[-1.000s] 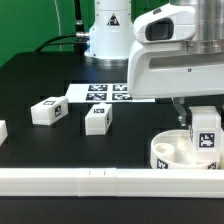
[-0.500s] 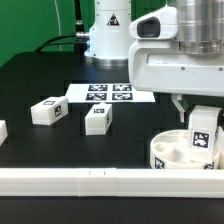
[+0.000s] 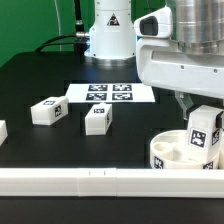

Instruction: Assemble stool

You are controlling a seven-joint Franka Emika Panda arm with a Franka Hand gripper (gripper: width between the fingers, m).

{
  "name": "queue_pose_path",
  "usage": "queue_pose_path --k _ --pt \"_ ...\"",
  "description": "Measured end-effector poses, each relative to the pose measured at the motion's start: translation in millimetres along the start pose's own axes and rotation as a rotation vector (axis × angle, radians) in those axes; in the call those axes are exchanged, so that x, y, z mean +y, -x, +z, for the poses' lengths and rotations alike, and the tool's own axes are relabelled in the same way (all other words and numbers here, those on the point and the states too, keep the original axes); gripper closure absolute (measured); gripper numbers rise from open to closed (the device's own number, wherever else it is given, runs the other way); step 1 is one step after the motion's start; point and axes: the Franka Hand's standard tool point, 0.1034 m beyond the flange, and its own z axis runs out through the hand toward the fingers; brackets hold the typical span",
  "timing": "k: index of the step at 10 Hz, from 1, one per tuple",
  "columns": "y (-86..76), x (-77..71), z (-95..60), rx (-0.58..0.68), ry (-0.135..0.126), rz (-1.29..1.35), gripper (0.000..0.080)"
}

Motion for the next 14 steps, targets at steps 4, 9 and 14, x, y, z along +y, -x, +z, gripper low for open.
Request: queue_pose_path --k 4,9,14 --pt "3.6 -7.7 0.1 -0.018 -0.075 0.406 0.0459" --pt "8.1 -12.7 3.9 -0.064 -0.12 0.758 0.0459" --pt "11.6 -16.0 4.7 -0.096 -0.135 0.921 0.0445"
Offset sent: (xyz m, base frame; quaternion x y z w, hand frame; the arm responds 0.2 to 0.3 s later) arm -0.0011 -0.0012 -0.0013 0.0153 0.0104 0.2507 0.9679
